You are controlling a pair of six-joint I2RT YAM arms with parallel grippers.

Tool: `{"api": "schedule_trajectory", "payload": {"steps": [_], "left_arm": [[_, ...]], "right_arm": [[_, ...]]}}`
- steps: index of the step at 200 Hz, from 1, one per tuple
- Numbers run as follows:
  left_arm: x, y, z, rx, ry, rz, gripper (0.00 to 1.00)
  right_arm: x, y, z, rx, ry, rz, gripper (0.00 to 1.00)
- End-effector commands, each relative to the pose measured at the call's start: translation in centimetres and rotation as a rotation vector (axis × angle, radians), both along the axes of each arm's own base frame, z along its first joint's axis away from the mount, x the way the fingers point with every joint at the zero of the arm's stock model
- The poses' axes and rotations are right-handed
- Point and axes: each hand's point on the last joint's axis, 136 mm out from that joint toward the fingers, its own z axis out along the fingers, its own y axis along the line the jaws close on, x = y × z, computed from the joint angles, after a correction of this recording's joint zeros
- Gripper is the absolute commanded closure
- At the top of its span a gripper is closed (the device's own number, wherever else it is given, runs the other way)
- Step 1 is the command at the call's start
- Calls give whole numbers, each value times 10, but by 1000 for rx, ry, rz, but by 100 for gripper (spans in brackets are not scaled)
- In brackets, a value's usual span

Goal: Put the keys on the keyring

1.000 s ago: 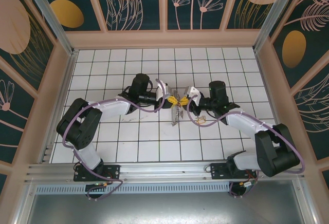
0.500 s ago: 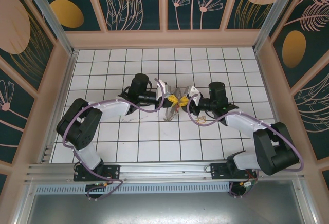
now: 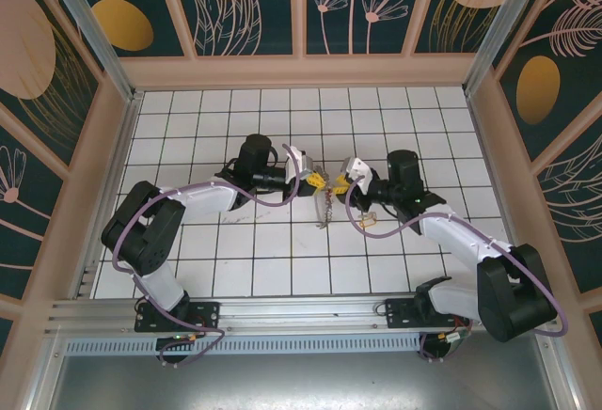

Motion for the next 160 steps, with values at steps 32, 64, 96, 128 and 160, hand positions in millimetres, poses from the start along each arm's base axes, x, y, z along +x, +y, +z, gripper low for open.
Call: {"api": "schedule_trajectory", "payload": {"steps": [32, 64, 96, 128, 160], "left_arm": [[-7, -3, 19, -27, -55, -46, 100], [-9, -2, 18, -17, -52, -52, 100], [-8, -2, 18, -17, -55, -52, 100], [-8, -2, 19, -18, -54, -51, 100], [-8, -3, 18, -17, -50, -55, 100]], "right_arm": [[13, 5, 37, 17, -138, 14, 75], [16, 7, 36, 7, -141, 30, 78], [11, 11, 34, 12, -126, 69, 78], [2, 17, 30, 27, -77, 124, 78], [-1, 17, 23, 16, -55, 143, 82]]}}
